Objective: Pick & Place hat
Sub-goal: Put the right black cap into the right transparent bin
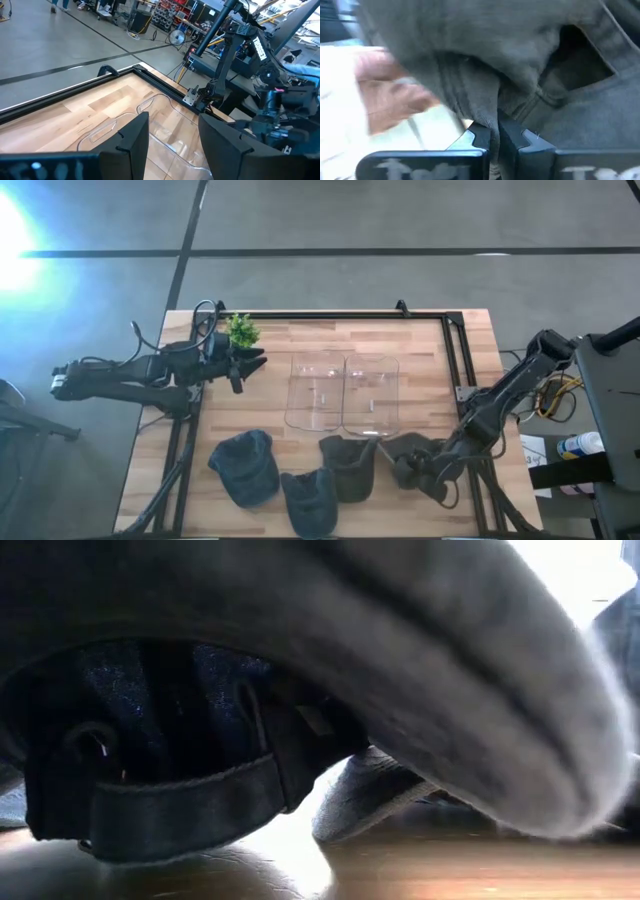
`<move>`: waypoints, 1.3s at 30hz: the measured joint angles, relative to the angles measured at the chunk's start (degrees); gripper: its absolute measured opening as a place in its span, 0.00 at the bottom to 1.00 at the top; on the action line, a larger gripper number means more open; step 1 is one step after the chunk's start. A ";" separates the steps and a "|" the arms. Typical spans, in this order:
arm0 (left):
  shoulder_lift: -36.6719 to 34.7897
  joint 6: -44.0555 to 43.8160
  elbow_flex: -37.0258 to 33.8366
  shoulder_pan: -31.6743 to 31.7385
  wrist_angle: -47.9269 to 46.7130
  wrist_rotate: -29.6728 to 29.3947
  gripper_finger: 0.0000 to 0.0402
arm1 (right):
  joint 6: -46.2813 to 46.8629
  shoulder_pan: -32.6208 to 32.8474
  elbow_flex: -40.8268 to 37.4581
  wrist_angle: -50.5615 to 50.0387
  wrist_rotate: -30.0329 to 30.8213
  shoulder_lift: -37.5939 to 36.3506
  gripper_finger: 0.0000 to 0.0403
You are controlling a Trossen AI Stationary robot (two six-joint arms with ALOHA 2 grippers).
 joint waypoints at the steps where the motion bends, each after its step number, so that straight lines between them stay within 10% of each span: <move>1: 0.00 0.00 0.00 0.00 0.00 0.00 0.41 | -0.45 0.02 0.58 0.87 0.62 0.12 0.02; 21: 0.05 -0.17 -0.02 0.00 0.02 -0.02 0.41 | 0.58 -0.04 2.99 -0.23 -0.31 0.14 0.50; 39: 0.05 -1.40 -0.02 -0.04 0.08 -0.02 0.41 | 1.35 3.10 8.68 9.38 -11.43 14.18 0.44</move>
